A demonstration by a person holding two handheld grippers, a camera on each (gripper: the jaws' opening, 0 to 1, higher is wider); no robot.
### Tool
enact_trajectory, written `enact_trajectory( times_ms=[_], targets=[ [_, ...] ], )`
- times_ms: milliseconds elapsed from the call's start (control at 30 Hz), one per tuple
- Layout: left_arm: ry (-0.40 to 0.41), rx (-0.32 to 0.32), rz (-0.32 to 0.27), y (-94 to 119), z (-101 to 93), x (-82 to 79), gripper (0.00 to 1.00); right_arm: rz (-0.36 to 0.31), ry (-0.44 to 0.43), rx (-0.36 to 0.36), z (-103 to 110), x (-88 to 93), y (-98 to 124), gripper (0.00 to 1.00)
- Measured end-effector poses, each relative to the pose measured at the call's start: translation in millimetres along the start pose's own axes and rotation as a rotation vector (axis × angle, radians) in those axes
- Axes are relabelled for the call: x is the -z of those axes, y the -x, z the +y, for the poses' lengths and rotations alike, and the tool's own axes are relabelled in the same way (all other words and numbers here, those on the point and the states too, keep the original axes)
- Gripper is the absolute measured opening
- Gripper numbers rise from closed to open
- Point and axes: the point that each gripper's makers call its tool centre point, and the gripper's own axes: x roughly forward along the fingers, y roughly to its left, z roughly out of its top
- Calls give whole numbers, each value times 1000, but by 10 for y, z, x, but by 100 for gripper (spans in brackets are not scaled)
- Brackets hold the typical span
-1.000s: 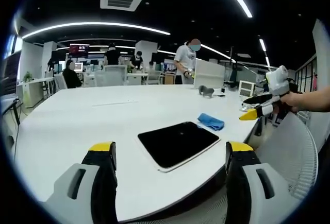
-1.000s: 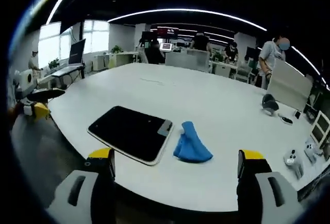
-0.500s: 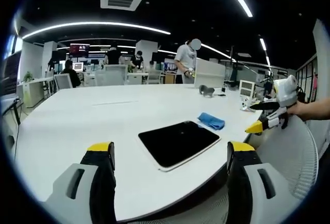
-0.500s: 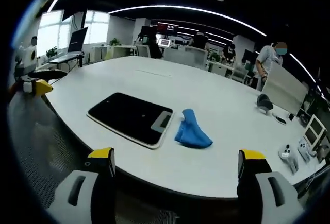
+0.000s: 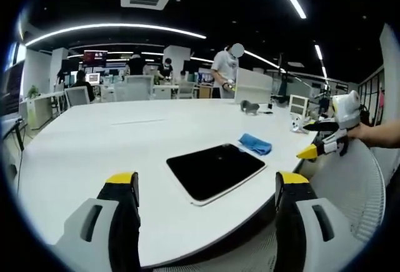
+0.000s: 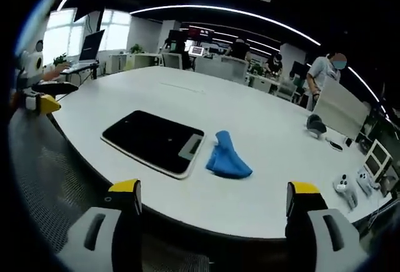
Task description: Wipe the mirror surface with the cleaning cloth until all visible marks leave the cleaned area.
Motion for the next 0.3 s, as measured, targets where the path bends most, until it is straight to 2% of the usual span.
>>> enact_trajectory(
  times_ms=[200, 267, 300],
  targets=[
    [-4, -6, 7, -4, 9, 6, 88, -17, 15, 7, -15, -28, 8, 94],
    [-1, 4, 7, -4, -2, 7, 88, -26, -25, 46, -87, -32, 23, 94],
    [1, 9, 7, -5, -9, 7, 88, -33, -72, 73, -149, -18, 31, 92]
  ],
)
